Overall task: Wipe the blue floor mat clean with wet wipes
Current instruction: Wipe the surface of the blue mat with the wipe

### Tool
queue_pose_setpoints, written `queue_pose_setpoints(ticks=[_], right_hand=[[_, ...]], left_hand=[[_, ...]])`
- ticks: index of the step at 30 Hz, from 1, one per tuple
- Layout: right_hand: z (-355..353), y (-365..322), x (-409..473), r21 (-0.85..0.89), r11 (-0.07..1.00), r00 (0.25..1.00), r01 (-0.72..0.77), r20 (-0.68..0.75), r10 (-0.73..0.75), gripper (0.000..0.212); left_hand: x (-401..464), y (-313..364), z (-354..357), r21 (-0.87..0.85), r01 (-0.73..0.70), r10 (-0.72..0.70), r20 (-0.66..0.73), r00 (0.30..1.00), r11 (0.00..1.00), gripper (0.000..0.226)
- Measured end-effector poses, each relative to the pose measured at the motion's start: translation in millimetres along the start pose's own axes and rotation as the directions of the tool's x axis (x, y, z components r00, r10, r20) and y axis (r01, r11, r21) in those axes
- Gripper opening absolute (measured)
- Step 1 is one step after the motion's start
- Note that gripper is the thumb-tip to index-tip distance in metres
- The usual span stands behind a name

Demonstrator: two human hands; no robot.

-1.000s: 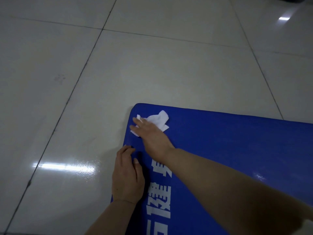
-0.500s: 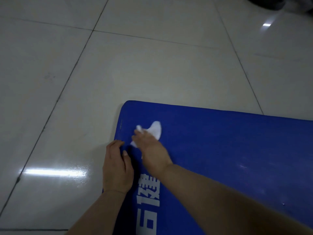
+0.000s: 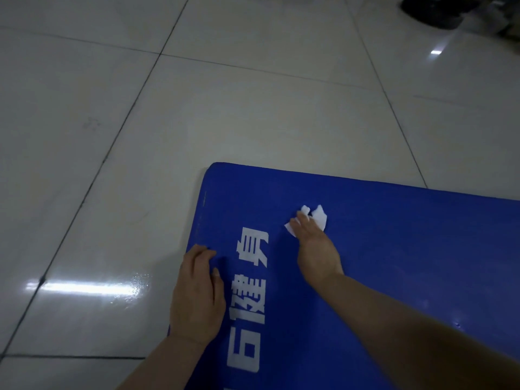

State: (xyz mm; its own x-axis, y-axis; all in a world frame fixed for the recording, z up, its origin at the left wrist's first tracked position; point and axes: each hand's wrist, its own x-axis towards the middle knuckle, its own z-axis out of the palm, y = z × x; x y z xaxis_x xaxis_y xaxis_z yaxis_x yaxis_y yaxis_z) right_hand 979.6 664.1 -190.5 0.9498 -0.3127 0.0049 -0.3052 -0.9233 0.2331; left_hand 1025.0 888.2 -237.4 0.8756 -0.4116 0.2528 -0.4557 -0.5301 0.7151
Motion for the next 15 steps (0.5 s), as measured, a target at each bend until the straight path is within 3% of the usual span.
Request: queue_pose_setpoints(ticks=[1,4,6,8,10,13,15], right_hand=[[-1,-3,-1,-0.109,0.994,0.991,0.007,0.137,0.008,0.049],[-8,-3,-7,-0.106,0.984,0.970,0.145,0.213,-0.120,0.049],[-2,-6,-8,0.013,0.999,0.980,0.038,0.193,-0.040,0.053],[4,-21,-6,-0.196,0.970,0.971,0.141,0.220,-0.097,0.058],[2,-54,-4,-0.248,0.945,0.953,0.214,0.266,-0.146,0.064],[3,-105,-5,0.069,0.975,0.977,0.213,0.015,-0.214,0.054],[10,-124,-9,0.220,0.917,0.939,0.333,0.015,-0.344,0.060]], left_hand=[[-8,-1,-3,0.024,-0.028,0.028,0.012,1.000,0.999,0.029],[-15,-2,-5,0.042,-0.033,0.033,0.012,0.999,0.999,0.031],[-13,-4,-3,0.017,0.013,-0.013,-0.003,1.000,1.000,0.032],[-11,-5,-2,-0.010,0.042,-0.042,-0.002,0.999,0.999,0.032],[-11,-4,-3,-0.030,0.064,-0.064,0.004,0.998,0.998,0.033],[-7,2,-7,-0.087,0.091,-0.092,-0.007,0.996,0.992,0.043],[-6,3,-9,-0.129,0.103,-0.106,-0.018,0.994,0.986,0.044]])
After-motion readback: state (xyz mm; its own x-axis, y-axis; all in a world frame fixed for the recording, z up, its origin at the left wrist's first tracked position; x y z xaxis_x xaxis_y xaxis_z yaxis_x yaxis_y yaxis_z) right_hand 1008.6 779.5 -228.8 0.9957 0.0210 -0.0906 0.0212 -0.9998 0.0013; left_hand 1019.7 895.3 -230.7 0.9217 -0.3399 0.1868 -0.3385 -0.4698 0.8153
